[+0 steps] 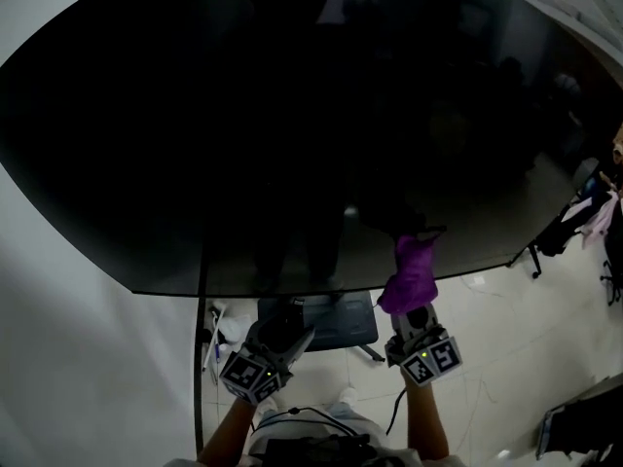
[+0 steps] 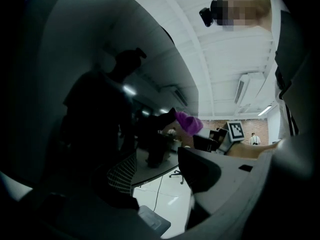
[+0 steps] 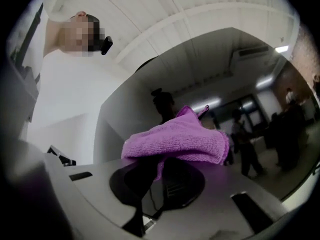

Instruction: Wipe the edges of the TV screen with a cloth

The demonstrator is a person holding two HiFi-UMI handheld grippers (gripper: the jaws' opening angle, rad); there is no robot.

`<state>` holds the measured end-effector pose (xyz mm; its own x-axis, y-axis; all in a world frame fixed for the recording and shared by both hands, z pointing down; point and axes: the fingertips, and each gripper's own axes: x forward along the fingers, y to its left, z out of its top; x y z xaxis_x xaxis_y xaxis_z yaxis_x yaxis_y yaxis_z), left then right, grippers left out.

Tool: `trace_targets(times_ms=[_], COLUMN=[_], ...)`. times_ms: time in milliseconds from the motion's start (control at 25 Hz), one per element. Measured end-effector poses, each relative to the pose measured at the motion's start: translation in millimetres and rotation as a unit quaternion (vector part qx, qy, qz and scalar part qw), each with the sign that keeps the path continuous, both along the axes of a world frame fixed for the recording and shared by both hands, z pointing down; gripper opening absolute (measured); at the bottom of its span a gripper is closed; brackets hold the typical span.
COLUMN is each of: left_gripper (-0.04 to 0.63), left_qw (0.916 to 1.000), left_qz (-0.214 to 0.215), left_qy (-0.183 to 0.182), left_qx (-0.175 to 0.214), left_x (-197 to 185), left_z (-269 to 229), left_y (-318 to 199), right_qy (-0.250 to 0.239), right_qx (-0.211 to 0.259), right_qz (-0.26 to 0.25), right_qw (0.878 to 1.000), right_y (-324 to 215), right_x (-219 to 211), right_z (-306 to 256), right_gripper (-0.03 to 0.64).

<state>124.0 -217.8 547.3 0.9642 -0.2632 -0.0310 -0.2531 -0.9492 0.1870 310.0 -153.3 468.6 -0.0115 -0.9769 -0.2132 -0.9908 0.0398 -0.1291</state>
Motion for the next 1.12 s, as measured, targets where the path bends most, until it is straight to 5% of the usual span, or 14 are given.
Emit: trace_targets(times_ms=[280,480,800,1120], left_gripper=[0.241,0.241,0.236,0.236], left_qw=[0.9997,0.9985,0.9924,0.9924], left_qz=[-0.022,-0.051,-0.109,-0.112], left_qy=[-0.001,0.006,0.019,0.012], left_qx=[-0.010,0.018,0.054,0.048], left_x=[-8.3,-30.3,-47.8,-47.0], left_z=[-27.8,-25.5,-40.9,-46.7], left_y=[-15.5,-31.0,-42.6,-36.4], right_qy=[-0.004,0.003,0.006,-0.004], right_qx=[-0.044,-0.054,-0.058,-0.082], right_qz=[-0.044,-0.066,-0.028,-0.008], right_qw=[0.998,0.996,0.998,0.997], right_y=[-34.1,-52.1,-55.3,-54.6], right_x=[-71.9,-106.6,-103.2,-99.3], right_z=[60.8,79.8,71.1,67.3], right_gripper=[0.043,0.043,0.038,0.037])
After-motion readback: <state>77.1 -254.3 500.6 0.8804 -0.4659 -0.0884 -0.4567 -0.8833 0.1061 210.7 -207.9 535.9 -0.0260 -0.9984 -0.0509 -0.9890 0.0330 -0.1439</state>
